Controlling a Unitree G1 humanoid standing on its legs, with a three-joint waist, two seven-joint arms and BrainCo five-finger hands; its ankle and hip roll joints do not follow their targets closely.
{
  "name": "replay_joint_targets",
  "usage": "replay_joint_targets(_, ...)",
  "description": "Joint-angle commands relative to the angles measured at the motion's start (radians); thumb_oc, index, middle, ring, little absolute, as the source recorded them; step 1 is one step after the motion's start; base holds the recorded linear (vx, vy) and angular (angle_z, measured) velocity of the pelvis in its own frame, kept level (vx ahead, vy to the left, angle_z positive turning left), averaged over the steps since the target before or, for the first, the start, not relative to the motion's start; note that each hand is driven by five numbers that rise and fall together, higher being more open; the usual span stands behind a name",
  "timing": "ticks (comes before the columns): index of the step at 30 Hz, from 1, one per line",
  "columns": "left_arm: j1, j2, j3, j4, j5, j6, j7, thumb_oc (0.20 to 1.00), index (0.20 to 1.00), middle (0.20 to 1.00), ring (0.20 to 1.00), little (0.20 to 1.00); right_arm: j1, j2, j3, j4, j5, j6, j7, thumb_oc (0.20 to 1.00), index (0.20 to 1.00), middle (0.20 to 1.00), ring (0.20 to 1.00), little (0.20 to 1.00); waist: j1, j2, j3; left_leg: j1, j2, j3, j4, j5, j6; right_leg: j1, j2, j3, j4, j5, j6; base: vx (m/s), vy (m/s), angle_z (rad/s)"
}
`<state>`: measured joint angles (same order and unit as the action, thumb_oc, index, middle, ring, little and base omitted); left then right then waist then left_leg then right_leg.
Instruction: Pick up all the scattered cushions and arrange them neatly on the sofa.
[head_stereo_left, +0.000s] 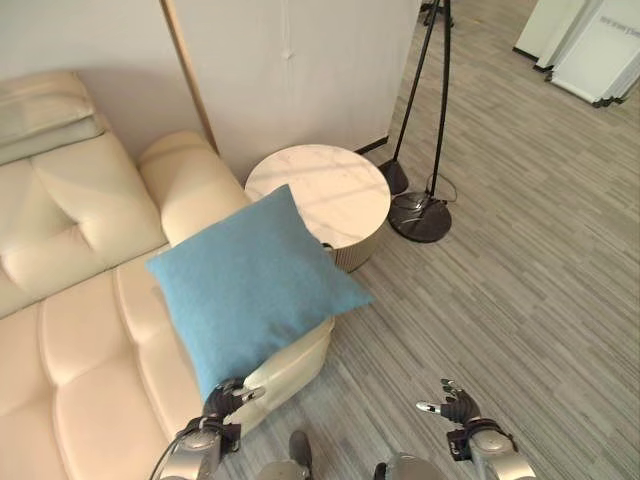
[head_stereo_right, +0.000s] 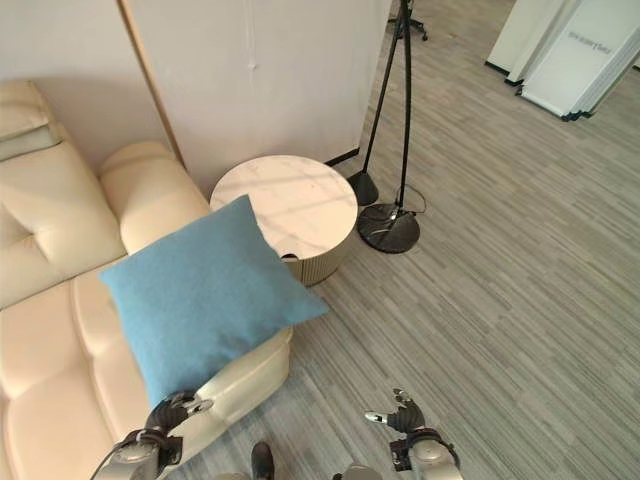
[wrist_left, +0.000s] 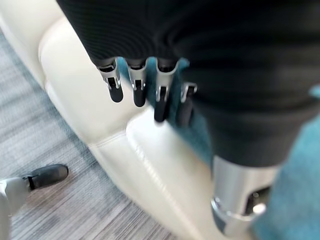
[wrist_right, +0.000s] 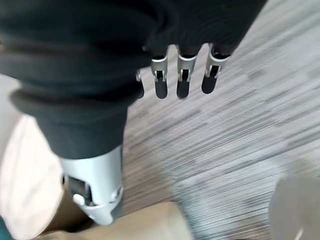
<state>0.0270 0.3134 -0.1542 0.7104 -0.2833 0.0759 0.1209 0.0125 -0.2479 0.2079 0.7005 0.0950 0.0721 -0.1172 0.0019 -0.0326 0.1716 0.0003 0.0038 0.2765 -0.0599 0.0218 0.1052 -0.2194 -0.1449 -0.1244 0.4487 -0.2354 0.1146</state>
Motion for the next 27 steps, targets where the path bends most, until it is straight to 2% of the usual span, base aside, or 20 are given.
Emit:
replay_joint_targets(1, -0.012, -0.001, 0.023, -0.004, 0.027, -0.051, 0.007, 1.000, 1.000, 1.000, 1.000, 1.000, 0.001, -0.037, 0.015, 0.015, 0.000, -0.016, -0.004, 1.000, 1.000, 1.000, 1.000, 1.000, -0.045, -0.002, -0.005, -0.003, 0.002, -0.106, -0.026, -0.027, -0.089, 0.067, 0.045, 0.065, -0.303, 0.186, 0.027, 0.14, -0.093, 0.36)
replay_joint_targets(3, -0.024, -0.002, 0.017, 0.006, 0.026, -0.054, 0.009, 1.000, 1.000, 1.000, 1.000, 1.000, -0.007, -0.039, 0.022, 0.027, -0.002, -0.012, -0.008, 1.000, 1.000, 1.000, 1.000, 1.000, -0.051, -0.009, 0.004, 0.005, -0.005, -0.143, -0.027, -0.030, -0.099, 0.034, 0.060, 0.105, -0.377, 0.229, 0.037, 0.11, -0.079, 0.86)
replay_joint_targets(5, -0.028, -0.001, 0.010, 0.004, 0.024, -0.057, 0.008, 1.000, 1.000, 1.000, 1.000, 1.000, -0.011, -0.044, 0.026, 0.025, -0.004, -0.013, -0.007, 1.000, 1.000, 1.000, 1.000, 1.000, -0.057, -0.013, 0.009, 0.014, -0.011, -0.171, -0.025, -0.034, -0.102, 0.025, 0.074, 0.106, -0.401, 0.247, 0.038, 0.13, -0.111, 1.08)
replay_joint_targets(7, -0.033, -0.002, -0.004, 0.021, 0.031, -0.064, 0.002, 1.000, 1.000, 1.000, 1.000, 1.000, -0.011, -0.047, 0.031, 0.030, 0.003, -0.024, -0.005, 1.000, 1.000, 1.000, 1.000, 1.000, -0.063, -0.026, -0.005, 0.023, -0.023, -0.218, -0.017, -0.047, -0.099, 0.063, 0.094, 0.151, -0.436, 0.248, 0.020, 0.15, -0.151, 1.20)
replay_joint_targets(9, -0.034, -0.005, -0.005, 0.033, 0.034, -0.062, -0.001, 1.000, 1.000, 1.000, 1.000, 1.000, -0.016, -0.049, 0.039, 0.045, 0.000, -0.025, -0.002, 1.000, 1.000, 1.000, 1.000, 1.000, -0.061, -0.028, -0.012, 0.027, -0.021, -0.230, -0.017, -0.050, -0.101, 0.079, 0.102, 0.159, -0.441, 0.246, 0.013, 0.10, -0.121, 0.41)
replay_joint_targets(12, -0.031, -0.017, 0.001, 0.067, 0.013, -0.058, 0.008, 1.000, 1.000, 1.000, 1.000, 1.000, -0.029, -0.055, 0.051, 0.056, 0.008, -0.033, -0.002, 1.000, 1.000, 1.000, 1.000, 1.000, -0.053, -0.026, -0.042, 0.042, 0.003, -0.260, -0.015, -0.056, -0.119, 0.133, 0.115, 0.144, -0.473, 0.234, -0.007, 0.16, -0.204, -0.01)
replay_joint_targets(16, -0.027, -0.022, 0.003, 0.076, -0.004, -0.056, 0.015, 1.000, 1.000, 1.000, 1.000, 1.000, -0.028, -0.060, 0.051, 0.050, 0.014, -0.037, -0.004, 1.000, 1.000, 1.000, 1.000, 1.000, -0.052, -0.026, -0.047, 0.042, 0.020, -0.284, 0.008, -0.063, -0.133, 0.164, 0.125, 0.126, -0.483, 0.216, -0.023, 0.07, -0.126, 0.38)
replay_joint_targets(19, -0.029, -0.030, 0.005, 0.091, -0.027, -0.058, 0.018, 1.000, 1.000, 1.000, 1.000, 1.000, -0.027, -0.064, 0.050, 0.054, 0.023, -0.041, 0.000, 1.000, 1.000, 1.000, 1.000, 1.000, -0.053, -0.028, -0.043, 0.016, 0.025, -0.296, 0.083, -0.083, -0.148, 0.188, 0.122, 0.094, -0.479, 0.192, -0.036, 0.04, -0.097, 0.33)
replay_joint_targets(22, -0.027, -0.032, 0.008, 0.053, -0.051, -0.060, 0.023, 1.000, 1.000, 1.000, 1.000, 1.000, -0.028, -0.075, 0.043, 0.048, 0.029, -0.041, -0.003, 1.000, 1.000, 1.000, 1.000, 1.000, -0.046, -0.039, -0.012, -0.069, 0.022, -0.266, 0.222, -0.089, -0.168, 0.207, 0.093, 0.054, -0.467, 0.171, -0.051, 0.00, 0.016, 0.69)
replay_joint_targets(26, -0.011, -0.024, 0.020, 0.037, -0.047, -0.058, 0.031, 1.000, 1.000, 1.000, 1.000, 1.000, -0.029, -0.094, 0.041, 0.046, 0.019, -0.029, -0.002, 1.000, 1.000, 1.000, 1.000, 1.000, -0.023, -0.039, -0.010, -0.125, 0.138, -0.220, 0.118, 0.019, -0.181, 0.236, 0.061, 0.002, -0.460, 0.137, -0.040, 0.13, 0.167, 0.62)
replay_joint_targets(27, -0.010, -0.021, 0.025, 0.051, -0.052, -0.063, 0.035, 1.000, 1.000, 1.000, 1.000, 1.000, -0.018, -0.098, 0.029, 0.042, 0.012, -0.025, -0.001, 1.000, 1.000, 1.000, 1.000, 1.000, -0.021, -0.029, -0.016, -0.138, 0.185, -0.174, 0.053, 0.069, -0.201, 0.256, 0.052, -0.021, -0.456, 0.111, -0.036, 0.22, 0.332, 0.26)
